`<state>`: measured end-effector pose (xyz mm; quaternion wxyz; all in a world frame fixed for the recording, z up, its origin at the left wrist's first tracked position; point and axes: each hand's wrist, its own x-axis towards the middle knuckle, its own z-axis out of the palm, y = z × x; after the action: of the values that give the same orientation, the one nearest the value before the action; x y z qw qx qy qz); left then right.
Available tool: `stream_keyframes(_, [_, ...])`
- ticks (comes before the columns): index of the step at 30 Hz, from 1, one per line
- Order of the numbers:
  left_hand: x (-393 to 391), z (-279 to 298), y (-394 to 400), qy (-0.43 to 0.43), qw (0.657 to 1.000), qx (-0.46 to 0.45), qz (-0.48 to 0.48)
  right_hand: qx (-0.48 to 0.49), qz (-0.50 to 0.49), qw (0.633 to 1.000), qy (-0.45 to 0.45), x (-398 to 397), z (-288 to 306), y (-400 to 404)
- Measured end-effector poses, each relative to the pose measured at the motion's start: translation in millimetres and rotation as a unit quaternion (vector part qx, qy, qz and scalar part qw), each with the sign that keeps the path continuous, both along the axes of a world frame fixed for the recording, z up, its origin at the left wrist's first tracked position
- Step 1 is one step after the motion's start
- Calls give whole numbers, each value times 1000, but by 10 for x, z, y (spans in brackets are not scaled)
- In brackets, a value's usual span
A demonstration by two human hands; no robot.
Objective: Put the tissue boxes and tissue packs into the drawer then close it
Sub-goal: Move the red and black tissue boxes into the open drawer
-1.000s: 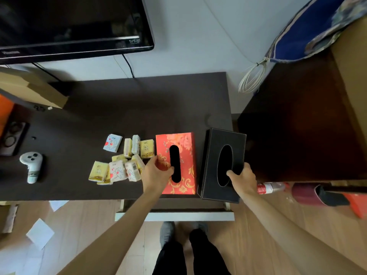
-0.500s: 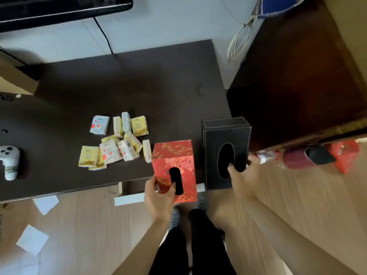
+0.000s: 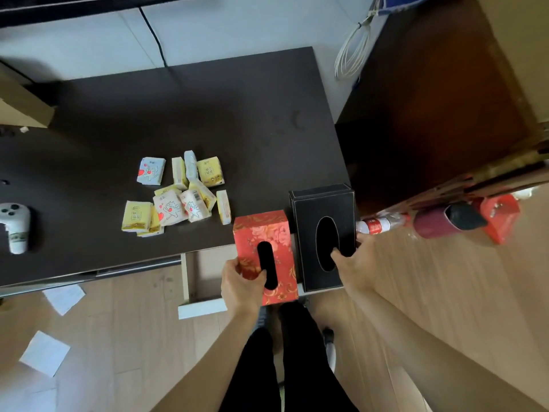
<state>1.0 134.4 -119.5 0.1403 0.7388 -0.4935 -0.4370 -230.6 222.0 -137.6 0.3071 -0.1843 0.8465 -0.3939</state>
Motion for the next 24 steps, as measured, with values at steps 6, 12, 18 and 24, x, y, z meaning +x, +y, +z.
stream_keyframes(6, [224,22,525,-23,998,57,-24,65,-5,998,-12,198,-15,498])
stream_keyframes(12, [420,-56,848,-54,990,116,-52,154,9,988,7,498,-54,802])
stream_keyframes(18, [575,-275,729,-77,984,147,-64,217,52,975,18,618,-315,739])
stream_keyframes(24, [696,-668,622,-93,979,165,-71,251,80,964,-8,742,-696,648])
